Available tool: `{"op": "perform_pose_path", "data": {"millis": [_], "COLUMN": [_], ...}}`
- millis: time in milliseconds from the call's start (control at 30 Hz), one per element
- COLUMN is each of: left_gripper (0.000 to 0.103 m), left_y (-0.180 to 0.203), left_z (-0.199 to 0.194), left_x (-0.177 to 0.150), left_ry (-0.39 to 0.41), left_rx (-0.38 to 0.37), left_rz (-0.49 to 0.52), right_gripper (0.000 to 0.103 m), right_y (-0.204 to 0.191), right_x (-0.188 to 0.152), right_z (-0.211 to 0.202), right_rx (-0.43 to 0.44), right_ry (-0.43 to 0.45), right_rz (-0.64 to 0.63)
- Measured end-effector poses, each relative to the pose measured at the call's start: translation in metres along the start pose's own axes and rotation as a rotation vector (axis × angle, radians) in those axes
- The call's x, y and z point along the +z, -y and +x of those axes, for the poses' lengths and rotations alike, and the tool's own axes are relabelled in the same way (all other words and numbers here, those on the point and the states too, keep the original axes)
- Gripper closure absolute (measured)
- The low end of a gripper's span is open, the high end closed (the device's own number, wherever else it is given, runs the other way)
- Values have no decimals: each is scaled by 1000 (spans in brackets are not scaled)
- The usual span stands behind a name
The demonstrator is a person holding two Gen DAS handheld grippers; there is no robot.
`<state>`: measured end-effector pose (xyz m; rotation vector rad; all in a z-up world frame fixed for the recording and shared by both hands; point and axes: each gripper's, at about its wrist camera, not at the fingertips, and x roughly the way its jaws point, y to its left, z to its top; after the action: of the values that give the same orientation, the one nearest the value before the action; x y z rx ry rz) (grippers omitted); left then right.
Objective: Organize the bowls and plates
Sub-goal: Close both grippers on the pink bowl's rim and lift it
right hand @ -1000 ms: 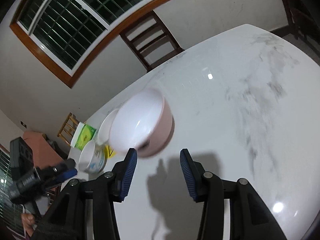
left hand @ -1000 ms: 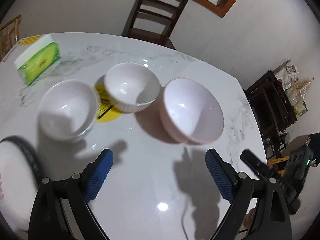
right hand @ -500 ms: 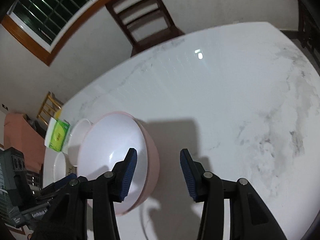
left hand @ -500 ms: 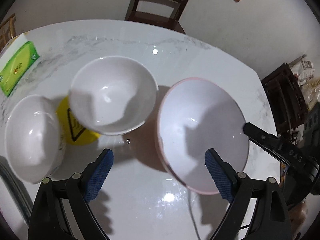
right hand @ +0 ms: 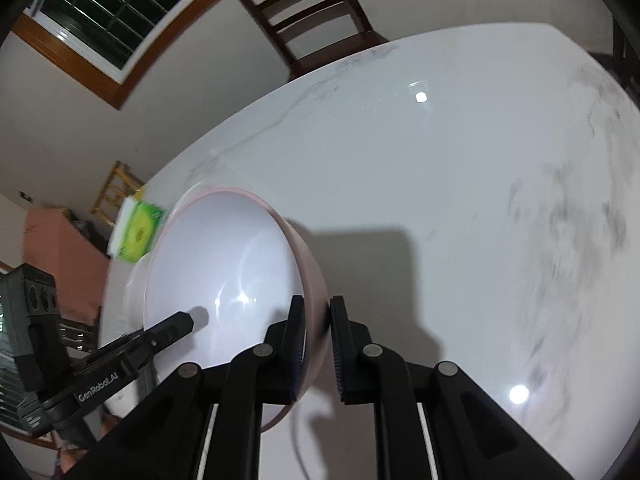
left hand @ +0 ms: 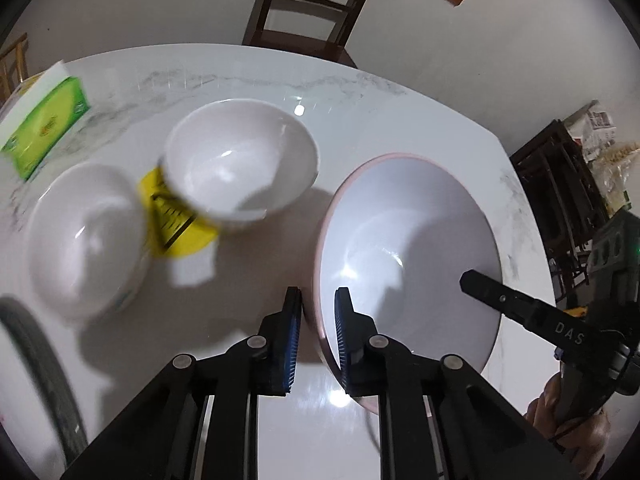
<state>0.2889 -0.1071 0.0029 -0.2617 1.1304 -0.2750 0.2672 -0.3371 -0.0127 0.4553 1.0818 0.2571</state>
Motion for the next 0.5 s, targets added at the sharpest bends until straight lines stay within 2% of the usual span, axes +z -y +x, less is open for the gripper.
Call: {"op": "perform_pose_path", "data": {"millis": [267, 500], "left_gripper": [89, 87], "left_y": [-35, -66], "left_z": [-56, -82], "left_x": [-72, -117], "left_ry": [28, 48], "left_rx": [-4, 22], "left_rz": [9, 13], "right_gripper": [89, 89], "right_y": [-39, -65], "right_x": [-83, -131], "right_z": [-18, -17], "right_rx": [48, 50], "right_ry": [-17, -33], "right_rz": [-36, -65]}}
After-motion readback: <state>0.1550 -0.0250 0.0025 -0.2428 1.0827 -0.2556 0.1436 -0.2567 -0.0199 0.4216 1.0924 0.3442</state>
